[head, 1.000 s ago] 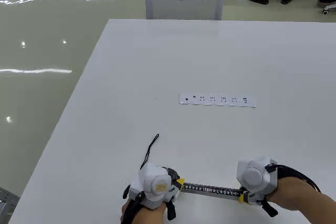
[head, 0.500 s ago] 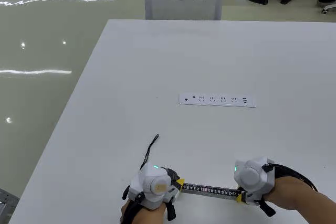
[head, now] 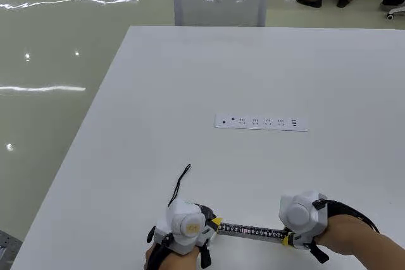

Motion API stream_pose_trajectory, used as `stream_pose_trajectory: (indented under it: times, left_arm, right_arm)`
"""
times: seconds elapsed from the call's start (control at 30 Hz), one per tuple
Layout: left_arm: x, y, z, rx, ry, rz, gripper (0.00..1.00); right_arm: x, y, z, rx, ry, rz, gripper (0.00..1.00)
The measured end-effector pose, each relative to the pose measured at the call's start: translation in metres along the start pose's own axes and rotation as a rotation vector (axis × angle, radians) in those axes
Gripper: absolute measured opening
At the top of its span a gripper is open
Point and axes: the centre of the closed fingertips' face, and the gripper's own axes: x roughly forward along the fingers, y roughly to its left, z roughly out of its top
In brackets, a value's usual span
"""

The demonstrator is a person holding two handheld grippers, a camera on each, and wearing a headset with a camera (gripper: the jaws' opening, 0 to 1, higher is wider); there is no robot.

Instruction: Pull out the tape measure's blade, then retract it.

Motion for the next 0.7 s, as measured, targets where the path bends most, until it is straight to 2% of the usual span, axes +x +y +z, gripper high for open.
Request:
stream_pose_trajectory:
  times: [0.7]
  left_arm:
    - [0.001,0.0008,-0.0009,-0.001,-0.001,0.001,0.59]
  right_arm:
    - [0.0016,0.0009,0.008,-0.005,-0.004,0.003,0.13]
